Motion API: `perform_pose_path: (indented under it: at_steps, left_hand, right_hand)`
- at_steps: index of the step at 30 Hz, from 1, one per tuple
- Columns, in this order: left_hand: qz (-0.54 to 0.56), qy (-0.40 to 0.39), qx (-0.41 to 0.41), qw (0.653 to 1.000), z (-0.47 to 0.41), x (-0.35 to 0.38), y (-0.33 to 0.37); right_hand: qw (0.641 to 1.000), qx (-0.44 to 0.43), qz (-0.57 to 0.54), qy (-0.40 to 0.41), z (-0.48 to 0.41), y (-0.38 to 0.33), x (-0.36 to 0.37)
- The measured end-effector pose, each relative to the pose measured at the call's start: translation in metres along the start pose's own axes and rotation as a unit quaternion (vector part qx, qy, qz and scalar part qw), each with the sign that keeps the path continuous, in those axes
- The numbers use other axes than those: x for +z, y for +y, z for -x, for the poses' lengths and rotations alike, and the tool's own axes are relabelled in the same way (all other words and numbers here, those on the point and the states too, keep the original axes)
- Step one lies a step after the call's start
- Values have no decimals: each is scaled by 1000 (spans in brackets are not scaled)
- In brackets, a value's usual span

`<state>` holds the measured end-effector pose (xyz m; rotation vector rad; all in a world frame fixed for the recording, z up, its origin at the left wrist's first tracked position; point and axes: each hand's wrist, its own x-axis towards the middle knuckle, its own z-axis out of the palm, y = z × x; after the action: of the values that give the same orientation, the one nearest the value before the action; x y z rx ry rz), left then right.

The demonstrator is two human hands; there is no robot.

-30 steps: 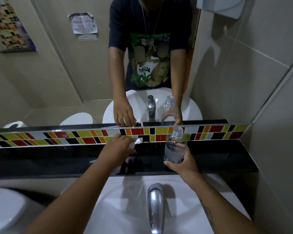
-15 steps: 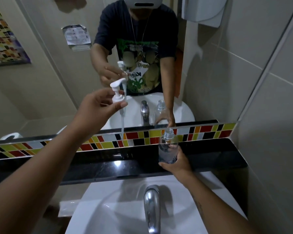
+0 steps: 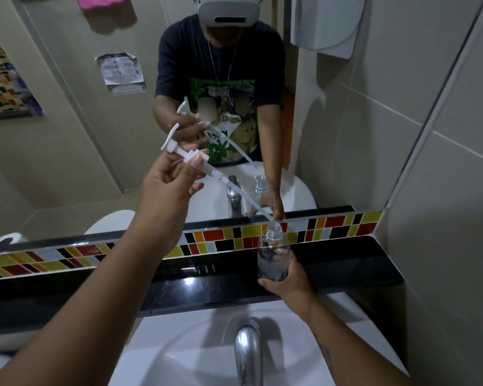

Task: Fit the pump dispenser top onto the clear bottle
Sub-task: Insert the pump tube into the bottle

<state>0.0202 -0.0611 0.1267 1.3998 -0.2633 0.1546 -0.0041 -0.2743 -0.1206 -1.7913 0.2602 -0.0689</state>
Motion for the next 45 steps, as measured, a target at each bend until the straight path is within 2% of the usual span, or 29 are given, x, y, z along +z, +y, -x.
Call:
perform_pose_path:
  at_steps: [18,29,45]
  left_hand:
    - [-36,-22,-43,998,4,19,-24]
    - [-69,-110,-88,988,9,47,-59]
    - [-128,-151,-120,973,11,58,-96]
  right_hand:
    - [1000,-7,23,-9,-5,9,0]
    - [999,-26,34,-3,-4,12,2]
    - [998,-36,45,-4,-2,11,0]
